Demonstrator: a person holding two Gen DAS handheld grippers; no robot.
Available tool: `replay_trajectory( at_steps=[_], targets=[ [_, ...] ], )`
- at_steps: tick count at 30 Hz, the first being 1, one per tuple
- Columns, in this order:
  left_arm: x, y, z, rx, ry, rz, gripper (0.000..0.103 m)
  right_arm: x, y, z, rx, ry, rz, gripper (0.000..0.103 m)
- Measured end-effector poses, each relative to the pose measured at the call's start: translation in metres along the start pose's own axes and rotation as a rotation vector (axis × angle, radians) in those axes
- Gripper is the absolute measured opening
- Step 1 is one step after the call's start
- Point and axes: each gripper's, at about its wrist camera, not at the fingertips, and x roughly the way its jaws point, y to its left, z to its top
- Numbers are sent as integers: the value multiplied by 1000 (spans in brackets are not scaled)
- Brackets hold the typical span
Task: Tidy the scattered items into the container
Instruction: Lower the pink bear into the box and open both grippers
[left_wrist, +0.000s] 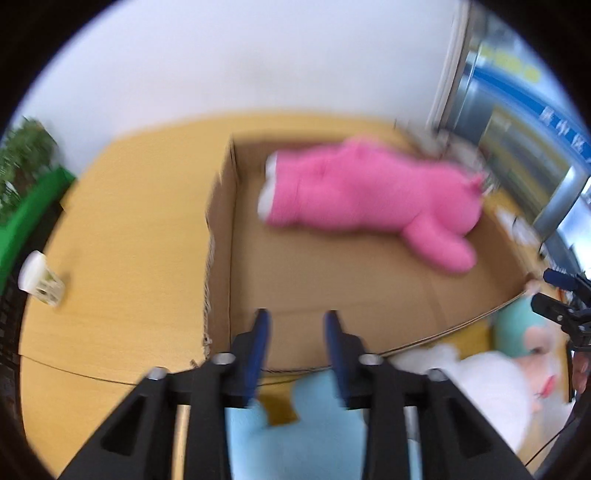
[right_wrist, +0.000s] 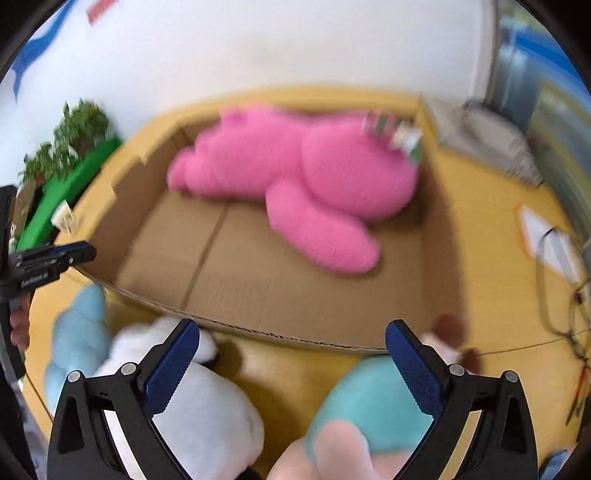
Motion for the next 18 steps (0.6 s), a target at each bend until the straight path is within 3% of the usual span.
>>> replay_trajectory(
  at_steps=[1, 2, 4, 6, 11, 18],
  targets=[
    [-21, -9, -3, -11, -60, 21, 81, -17, 3, 0, 4, -59, -36, 103],
    [-40, -20, -7, -19, -120, 41, 88, -30, 7, 0, 12, -104, -69, 103],
    [-68, -42, -13, -13, -228, 63, 88, -55, 16, -6, 12, -178, -123, 103],
    [-88, -60, -20, -16, -286, 62, 88, -73, 26, -15, -4, -224, -142, 103],
    [-122, -77, -40, -25, -319, 36, 88, -102, 39, -39, -8, -252, -147, 103],
    [-124, -87, -55, -24, -293, 11, 88, -116, 41, -55, -15, -252, -193, 103]
  ],
)
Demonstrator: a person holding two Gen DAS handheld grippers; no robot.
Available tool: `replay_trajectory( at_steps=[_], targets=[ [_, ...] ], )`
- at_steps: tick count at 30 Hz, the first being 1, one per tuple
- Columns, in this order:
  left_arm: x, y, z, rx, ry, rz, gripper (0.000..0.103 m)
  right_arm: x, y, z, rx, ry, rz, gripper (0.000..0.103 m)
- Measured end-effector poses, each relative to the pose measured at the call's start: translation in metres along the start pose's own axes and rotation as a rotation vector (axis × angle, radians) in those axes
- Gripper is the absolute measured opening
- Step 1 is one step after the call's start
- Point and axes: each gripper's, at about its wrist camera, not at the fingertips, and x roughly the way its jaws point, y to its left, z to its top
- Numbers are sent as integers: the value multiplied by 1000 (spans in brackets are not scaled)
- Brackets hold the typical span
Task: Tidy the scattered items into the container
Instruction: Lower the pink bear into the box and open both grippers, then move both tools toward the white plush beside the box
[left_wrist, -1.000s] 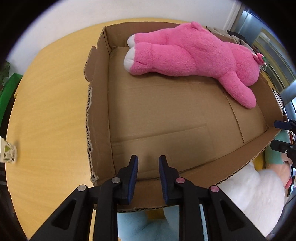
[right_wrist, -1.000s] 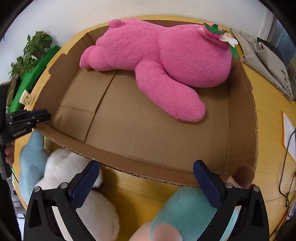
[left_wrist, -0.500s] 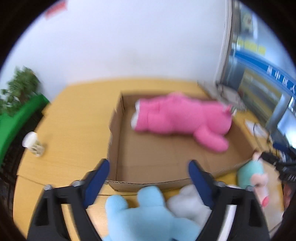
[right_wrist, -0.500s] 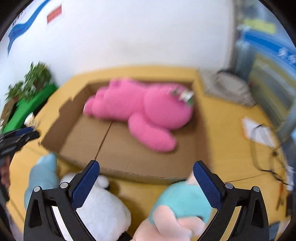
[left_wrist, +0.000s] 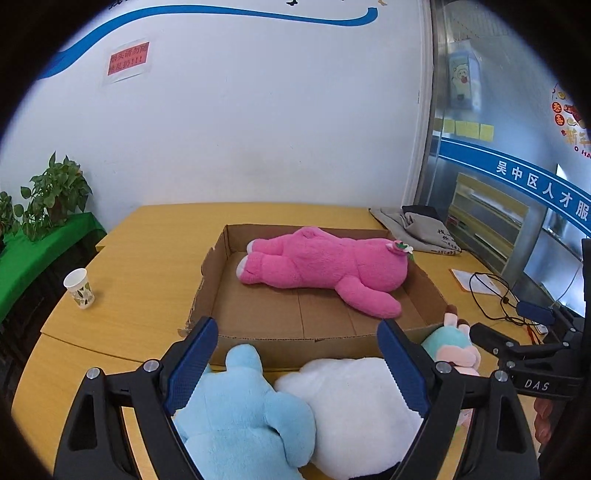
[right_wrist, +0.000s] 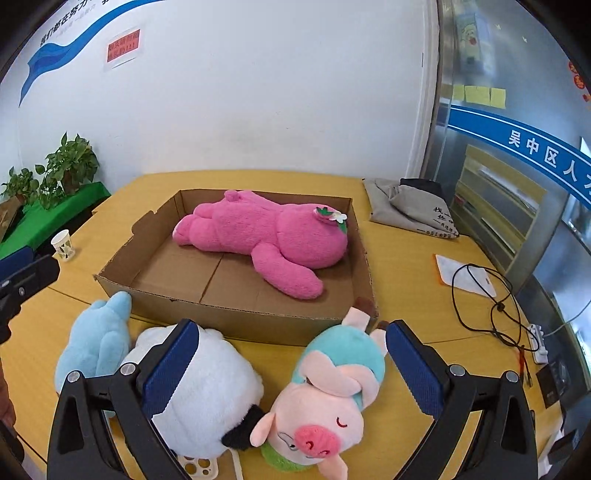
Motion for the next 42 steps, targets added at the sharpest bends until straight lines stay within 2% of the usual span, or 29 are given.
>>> replay_trajectory(
  at_steps=[13, 23, 32, 35, 38, 40, 42],
  targets=[
    [13, -3, -16, -3, 46, -8, 88, 7, -2, -8, 10, 24, -5, 103],
    [15, 4, -22, -16, 69, -10, 88, 13, -3, -11, 12, 36, -9, 103],
    [17, 21, -30, -51, 107, -45, 88, 18, 2, -15, 10, 55, -4, 103],
    [19, 29, -32, -84, 130, -62, 88, 19, 3, -18, 14, 60, 25, 103],
    [22, 37, -37, -115, 164, -129, 88, 22, 6, -22, 9, 75, 77, 103],
    [25, 39, -40, -131, 184, -172, 88, 25, 10, -26, 5, 90, 136, 103],
    [28, 36, -43, -137, 205, -207, 88, 28, 17, -33, -19, 116, 229, 103]
  ],
)
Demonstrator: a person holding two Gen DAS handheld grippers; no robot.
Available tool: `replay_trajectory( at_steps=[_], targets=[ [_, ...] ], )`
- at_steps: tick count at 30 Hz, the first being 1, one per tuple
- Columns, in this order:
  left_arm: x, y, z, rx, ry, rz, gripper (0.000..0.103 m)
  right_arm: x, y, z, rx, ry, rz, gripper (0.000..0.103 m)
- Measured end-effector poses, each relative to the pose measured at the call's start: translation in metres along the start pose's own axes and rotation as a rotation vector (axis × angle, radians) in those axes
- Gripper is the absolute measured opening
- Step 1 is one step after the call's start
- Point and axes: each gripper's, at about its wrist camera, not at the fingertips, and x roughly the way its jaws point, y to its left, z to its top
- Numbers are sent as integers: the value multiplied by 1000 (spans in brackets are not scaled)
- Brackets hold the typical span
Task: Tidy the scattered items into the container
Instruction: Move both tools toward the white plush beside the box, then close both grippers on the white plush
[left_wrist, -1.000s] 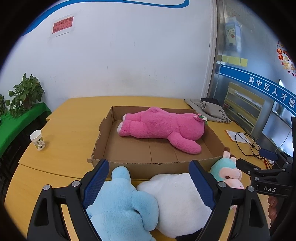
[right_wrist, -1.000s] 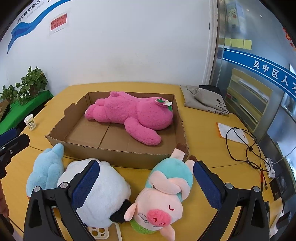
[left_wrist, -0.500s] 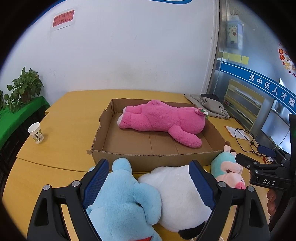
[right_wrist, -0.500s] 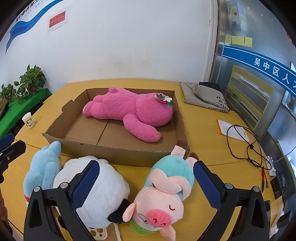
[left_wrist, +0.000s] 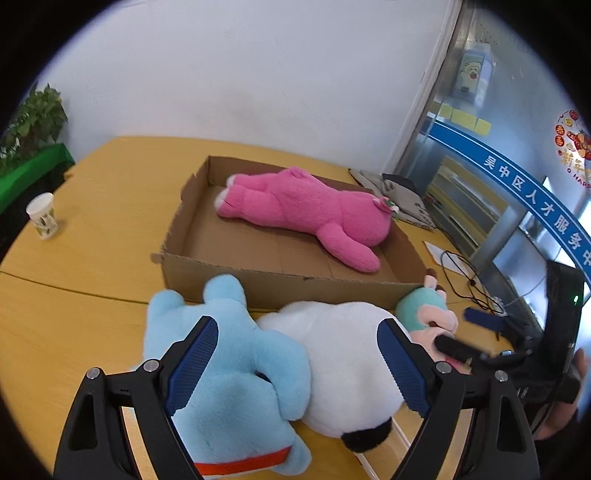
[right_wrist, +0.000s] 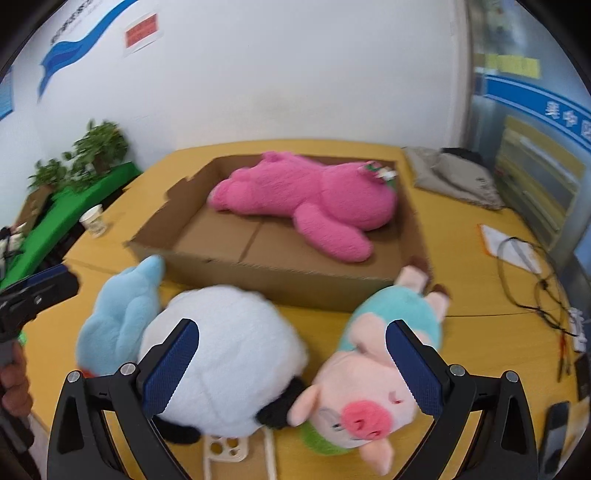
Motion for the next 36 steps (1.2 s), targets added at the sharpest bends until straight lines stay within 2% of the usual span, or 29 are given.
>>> replay_trajectory(
  at_steps=[3, 6, 10, 13, 15, 20, 25, 28, 30, 36],
  targets=[
    [11, -5, -1, 4, 35, -47, 88, 15, 12, -14, -53, 64, 164, 103],
    [28, -14, 4, 14, 77, -114, 88, 30, 23, -29, -75, 111, 223, 103],
    [77, -23, 16, 44, 189, -187, 88, 44, 33, -37, -92, 103, 214, 103],
    [125, -16, 21, -7, 304, -183, 88, 51, 36, -39, -96, 86, 196, 103],
    [148, -12, 21, -34, 352, -186, 88, 56, 36, -40, -83, 77, 212, 103],
    [169, -22, 16, 9, 402, -207, 88, 57, 38, -44, -90, 57, 217, 103],
    [168, -27, 9, 47, 424, -220, 88, 63, 40, -45, -89, 59, 221, 103],
    [161, -32, 4, 72, 423, -216, 80, 62, 44, -51, -101, 51, 233, 103],
    [154, -37, 1, 89, 419, -214, 68, 61, 43, -53, -94, 45, 247, 100],
    [135, -59, -3, 187, 394, -177, 49, 45, 40, -62, -71, -14, 285, 90]
  ],
)
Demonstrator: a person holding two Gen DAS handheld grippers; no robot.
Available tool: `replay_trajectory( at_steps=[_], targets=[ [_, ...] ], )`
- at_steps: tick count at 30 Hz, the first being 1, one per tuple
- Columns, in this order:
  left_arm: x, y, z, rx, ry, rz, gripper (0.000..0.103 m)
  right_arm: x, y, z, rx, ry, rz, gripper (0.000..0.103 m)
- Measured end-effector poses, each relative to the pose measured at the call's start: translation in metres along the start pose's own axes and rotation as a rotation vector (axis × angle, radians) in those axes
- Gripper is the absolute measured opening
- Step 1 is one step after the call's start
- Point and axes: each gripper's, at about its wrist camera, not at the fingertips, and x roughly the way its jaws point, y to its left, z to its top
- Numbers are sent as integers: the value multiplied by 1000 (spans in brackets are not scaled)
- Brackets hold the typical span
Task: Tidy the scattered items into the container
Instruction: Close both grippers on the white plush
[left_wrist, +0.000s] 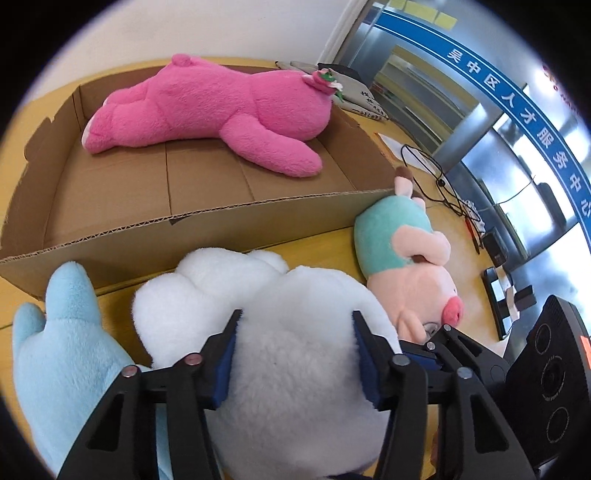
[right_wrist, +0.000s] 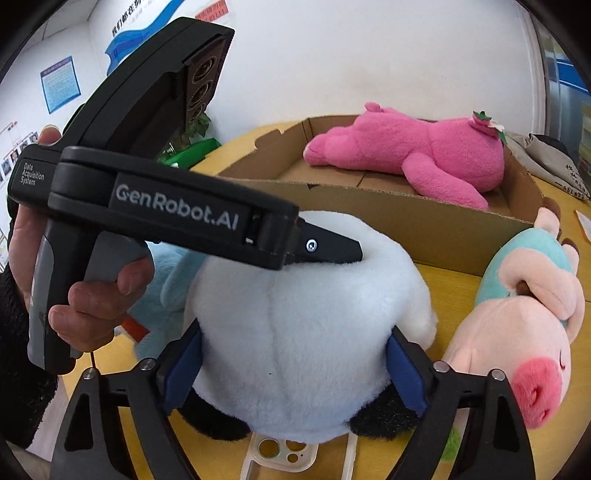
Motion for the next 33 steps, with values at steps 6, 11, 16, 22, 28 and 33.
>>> replay_trajectory(
  at_steps=[6, 11, 16, 22, 28, 33],
  targets=[
    [-15, -16, 7, 45, -39, 34, 42, -12, 0, 0, 11, -46, 7, 78],
    [-44, -19, 30, 65, -100, 15, 31, -27, 3, 18, -1, -119, -5, 76],
    [-71, -23, 60, 118, -154, 32, 10, -48, 11, 59, -65, -224, -14, 72],
    [-37, 9, 62, 52, -47, -30, 0, -21, 8, 79, -77, -176, -26, 51],
    [-24, 66, 37, -137, -27, -38, 26, -5, -41, 46, 71, -23, 24, 87],
    [-10, 65, 17, -170, 15, -94, 56, -13, -56, 71, 26, -28, 90, 103]
  ],
)
